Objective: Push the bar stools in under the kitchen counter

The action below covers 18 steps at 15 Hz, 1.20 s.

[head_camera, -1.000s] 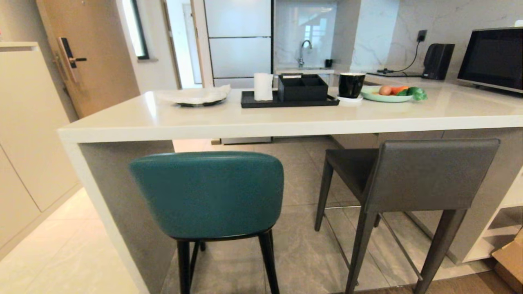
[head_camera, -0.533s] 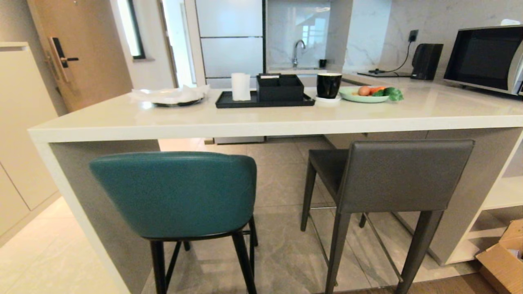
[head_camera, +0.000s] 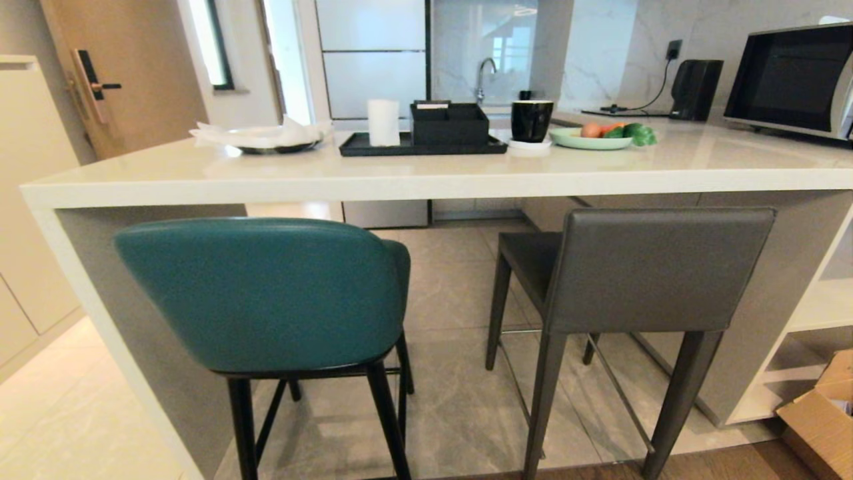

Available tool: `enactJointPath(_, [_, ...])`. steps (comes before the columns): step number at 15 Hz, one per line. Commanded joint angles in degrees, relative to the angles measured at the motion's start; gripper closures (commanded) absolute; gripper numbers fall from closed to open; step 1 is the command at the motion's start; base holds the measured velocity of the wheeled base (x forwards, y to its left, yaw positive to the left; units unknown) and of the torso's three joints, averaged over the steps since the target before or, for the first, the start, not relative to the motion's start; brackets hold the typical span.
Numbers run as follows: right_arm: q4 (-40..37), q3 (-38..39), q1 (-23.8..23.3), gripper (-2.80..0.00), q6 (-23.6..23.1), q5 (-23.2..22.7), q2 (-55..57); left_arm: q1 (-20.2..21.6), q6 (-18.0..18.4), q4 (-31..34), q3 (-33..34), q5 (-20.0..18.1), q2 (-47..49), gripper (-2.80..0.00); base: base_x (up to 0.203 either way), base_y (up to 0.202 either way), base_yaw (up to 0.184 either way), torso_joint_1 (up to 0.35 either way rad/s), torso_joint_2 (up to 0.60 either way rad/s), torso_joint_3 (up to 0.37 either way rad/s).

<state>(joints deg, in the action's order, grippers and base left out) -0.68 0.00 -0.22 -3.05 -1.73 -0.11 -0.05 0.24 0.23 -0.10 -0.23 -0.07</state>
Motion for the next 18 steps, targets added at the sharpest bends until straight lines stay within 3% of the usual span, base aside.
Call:
enactJointPath(1, [-0.02,0.0,0.04,0.0,0.02,-0.03,0.11,0.05,0.02,-0.05,0.01,-0.04,0.07,0.0,0.0,0.0,0.0,-0.051,0.19,0.13])
enactJointPath(18, [0.16,0.0,0.04,0.0,0.15,-0.03,0.11,0.14,-0.27,-0.14,0.01,-0.04,0.07,0.0,0.0,0.0,0.0,-0.003,0.01,0.009])
